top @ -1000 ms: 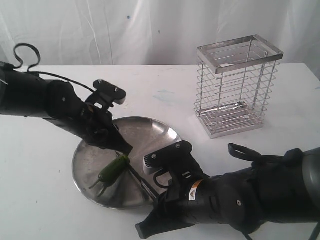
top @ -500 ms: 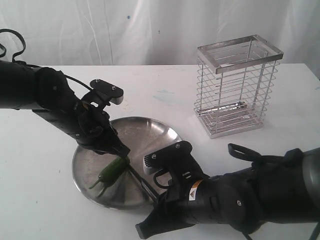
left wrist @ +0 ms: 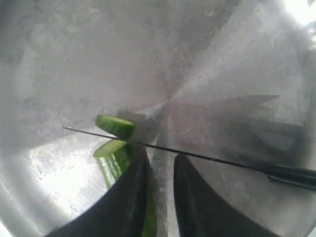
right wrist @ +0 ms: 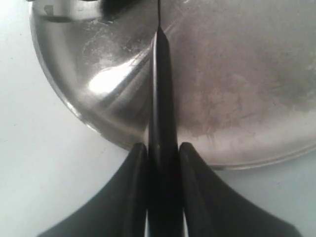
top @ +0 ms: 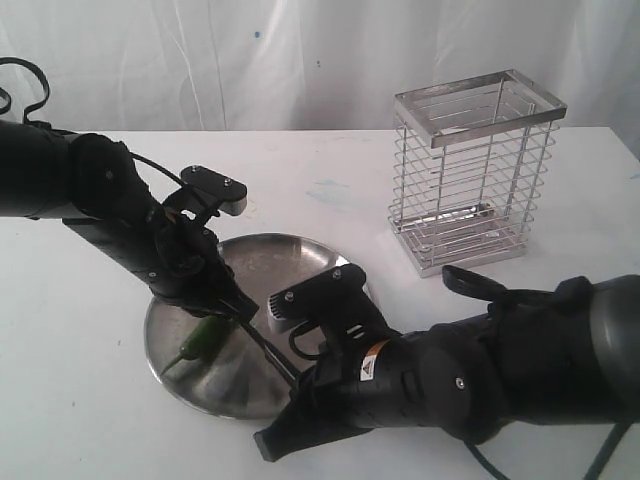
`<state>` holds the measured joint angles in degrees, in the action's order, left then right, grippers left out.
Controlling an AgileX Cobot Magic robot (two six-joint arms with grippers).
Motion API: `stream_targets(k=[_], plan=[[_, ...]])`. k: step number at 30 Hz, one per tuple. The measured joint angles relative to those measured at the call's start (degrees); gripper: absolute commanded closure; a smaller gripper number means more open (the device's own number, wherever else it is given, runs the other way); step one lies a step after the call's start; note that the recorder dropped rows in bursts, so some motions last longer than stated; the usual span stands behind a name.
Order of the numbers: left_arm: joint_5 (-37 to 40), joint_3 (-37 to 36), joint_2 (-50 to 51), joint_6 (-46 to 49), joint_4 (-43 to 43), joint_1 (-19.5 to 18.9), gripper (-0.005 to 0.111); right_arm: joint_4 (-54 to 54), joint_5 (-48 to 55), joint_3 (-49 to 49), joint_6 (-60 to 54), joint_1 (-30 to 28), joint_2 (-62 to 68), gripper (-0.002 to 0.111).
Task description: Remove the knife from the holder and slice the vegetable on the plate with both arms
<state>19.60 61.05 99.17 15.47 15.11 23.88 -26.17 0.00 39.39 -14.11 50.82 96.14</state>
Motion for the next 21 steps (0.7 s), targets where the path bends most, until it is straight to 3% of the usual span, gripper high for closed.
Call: stream_targets(k=[8,21], plan=[[0.1,0.0,0.0,0.0,0.0,0.0,0.080,0.1,-1.1,1.4,-0.1,-0.1,3.5,0.108],[0.2,0.0,0.0,0.0,0.0,0.0,0.080,1.2,10.1,7.9,-0.2,-3.9,4.2,0.108]])
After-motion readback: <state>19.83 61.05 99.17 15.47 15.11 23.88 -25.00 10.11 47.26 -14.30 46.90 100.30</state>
